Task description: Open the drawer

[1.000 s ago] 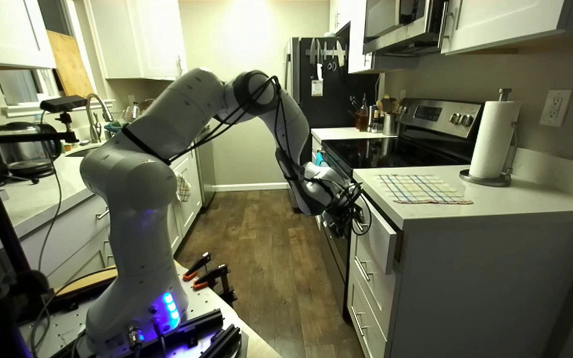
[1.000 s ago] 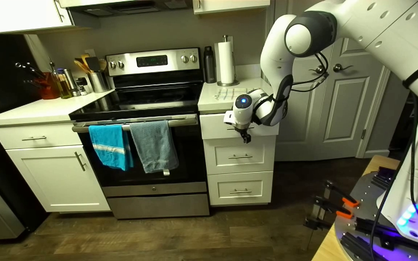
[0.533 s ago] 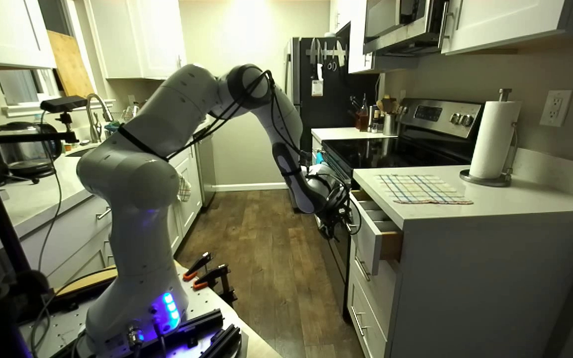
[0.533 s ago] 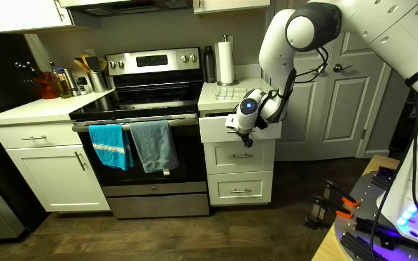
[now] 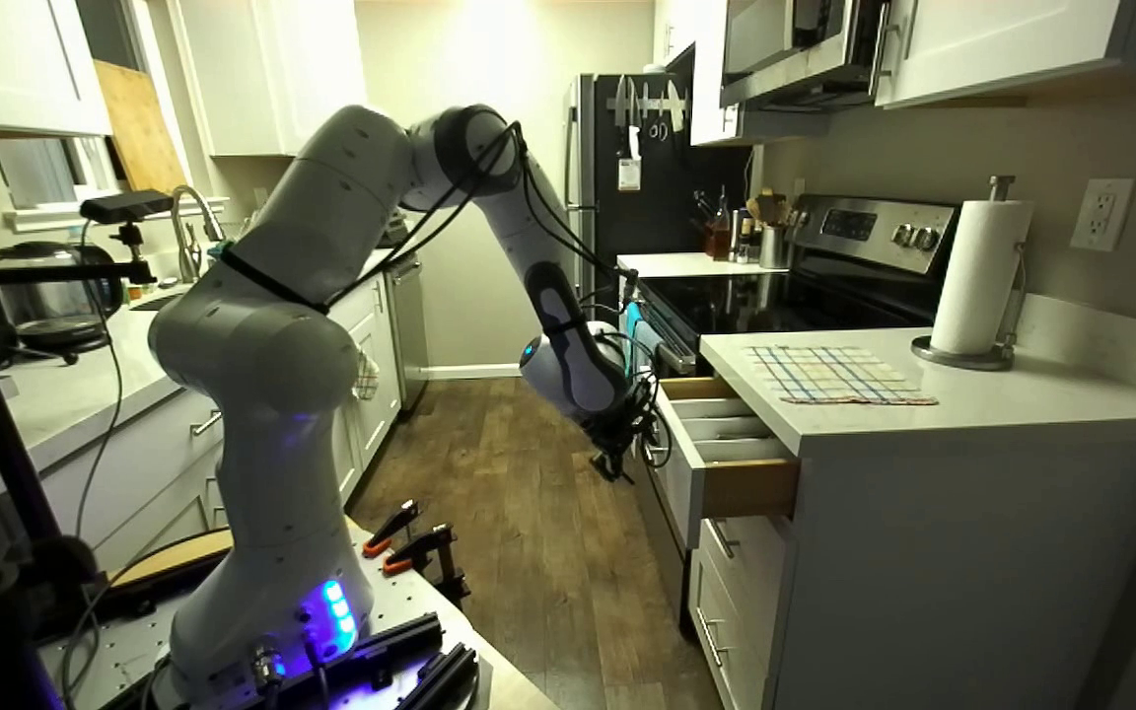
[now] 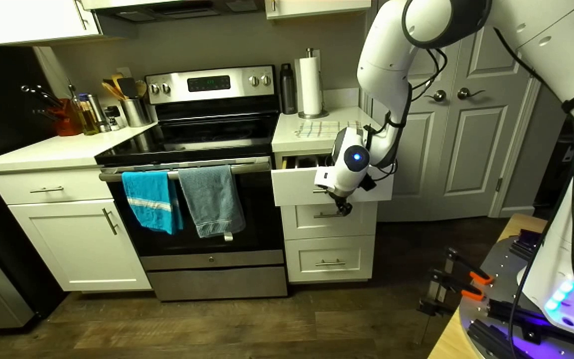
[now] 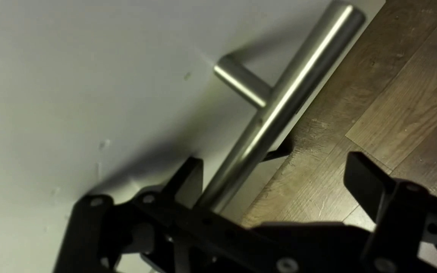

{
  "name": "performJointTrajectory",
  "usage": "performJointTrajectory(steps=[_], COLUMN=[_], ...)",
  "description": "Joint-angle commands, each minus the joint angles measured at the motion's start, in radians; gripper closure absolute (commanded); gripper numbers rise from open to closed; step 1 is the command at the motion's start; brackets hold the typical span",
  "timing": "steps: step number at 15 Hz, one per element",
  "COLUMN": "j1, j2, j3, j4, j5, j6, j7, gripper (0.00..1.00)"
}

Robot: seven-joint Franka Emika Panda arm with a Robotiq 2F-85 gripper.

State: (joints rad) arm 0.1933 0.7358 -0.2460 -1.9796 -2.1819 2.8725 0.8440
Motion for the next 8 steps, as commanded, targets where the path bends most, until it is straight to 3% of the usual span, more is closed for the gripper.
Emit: performJointTrajectory(steps=[1, 6, 7, 8], j1=[0.007, 0.020, -0.088, -0.104], j2=[0.015, -0.025, -0.041, -0.043], j3=[0.125, 0.220, 0.342, 0.379], j4=[-0.062, -0.194, -0.230, -0.255], j5=[-0.168, -0.291, -0.285, -0.289], j6=[-0.022, -0.168, -0.238, -0.281], j7=[0.152, 0.346, 0.303, 0.318], gripper=[0.00, 0.00, 0.00, 0.00])
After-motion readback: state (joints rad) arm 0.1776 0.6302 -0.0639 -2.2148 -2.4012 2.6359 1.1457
